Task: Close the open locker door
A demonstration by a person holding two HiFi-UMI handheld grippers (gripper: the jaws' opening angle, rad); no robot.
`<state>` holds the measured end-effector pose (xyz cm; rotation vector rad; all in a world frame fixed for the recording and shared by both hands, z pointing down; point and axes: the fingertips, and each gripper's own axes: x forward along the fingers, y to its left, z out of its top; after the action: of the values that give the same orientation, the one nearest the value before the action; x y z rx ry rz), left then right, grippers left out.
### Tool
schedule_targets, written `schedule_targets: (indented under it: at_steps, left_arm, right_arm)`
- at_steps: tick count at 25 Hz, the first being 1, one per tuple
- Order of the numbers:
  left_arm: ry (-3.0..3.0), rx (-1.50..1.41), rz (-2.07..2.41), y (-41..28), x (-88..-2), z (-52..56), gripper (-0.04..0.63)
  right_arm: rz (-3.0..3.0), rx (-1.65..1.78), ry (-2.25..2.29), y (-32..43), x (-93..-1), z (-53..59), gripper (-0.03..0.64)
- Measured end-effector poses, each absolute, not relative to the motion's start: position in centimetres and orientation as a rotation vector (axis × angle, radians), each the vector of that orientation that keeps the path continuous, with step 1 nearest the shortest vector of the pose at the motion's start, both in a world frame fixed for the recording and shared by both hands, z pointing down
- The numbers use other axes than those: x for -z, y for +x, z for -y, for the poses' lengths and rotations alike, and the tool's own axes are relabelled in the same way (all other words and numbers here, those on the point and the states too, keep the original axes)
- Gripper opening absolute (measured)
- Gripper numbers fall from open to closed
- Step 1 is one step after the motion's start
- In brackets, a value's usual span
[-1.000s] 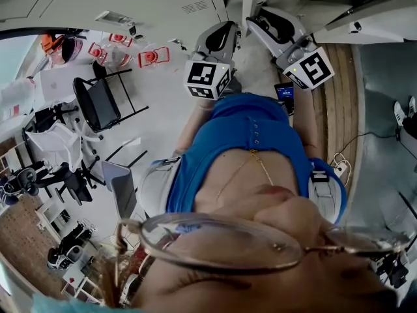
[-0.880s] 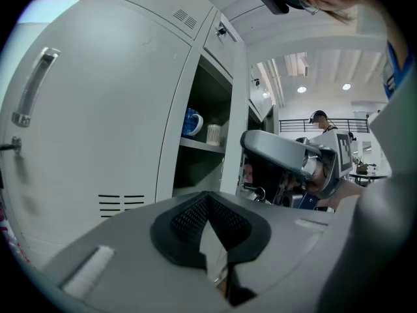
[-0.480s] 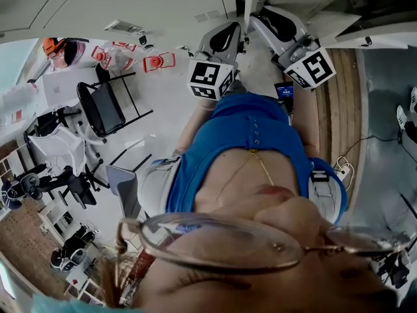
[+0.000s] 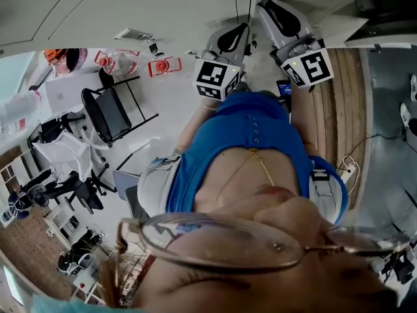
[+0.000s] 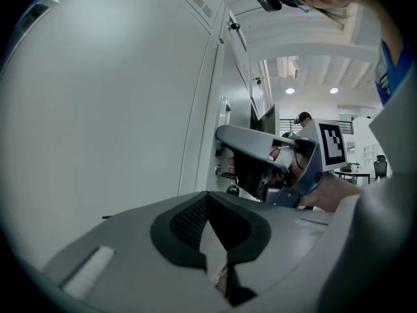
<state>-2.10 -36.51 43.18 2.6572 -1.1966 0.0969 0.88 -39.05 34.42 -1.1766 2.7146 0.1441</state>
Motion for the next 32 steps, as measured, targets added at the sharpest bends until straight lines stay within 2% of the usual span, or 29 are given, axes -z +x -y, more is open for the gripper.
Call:
schedule_targets:
  at_steps: [10, 21, 25, 27, 32]
  left_arm:
    - [2.667, -0.086, 1.149, -2.0, -43.5, 37.5, -0.005]
    - [2.678, -0.095, 1.117, -1.2, -43.8, 37.9, -0.005]
    - [2.688, -0.074, 1.109, -0.5, -43.5, 38.0, -0.005]
    - [2.695, -0.051, 1.114, -0.1, -43.0, 38.1, -0.005]
    - [2.703, 0.017, 1.147, 0.4, -41.6, 38.5, -0.005]
  right_arm:
    - [-2.66, -0.272, -1.499, 0.7, -34.9, 40.6, 0.069]
    - [-2.67, -0.3, -1.559, 0.3, -34.8, 40.3, 0.063]
    - [-2.657, -0.306, -1.613, 1.0, -35.2, 40.3, 0.047]
    - [-2.634, -0.318, -1.661, 1.9, -35.6, 40.4, 0.002]
    - [-2.615, -0.257, -1.74, 3.6, -36.2, 40.2, 0.002]
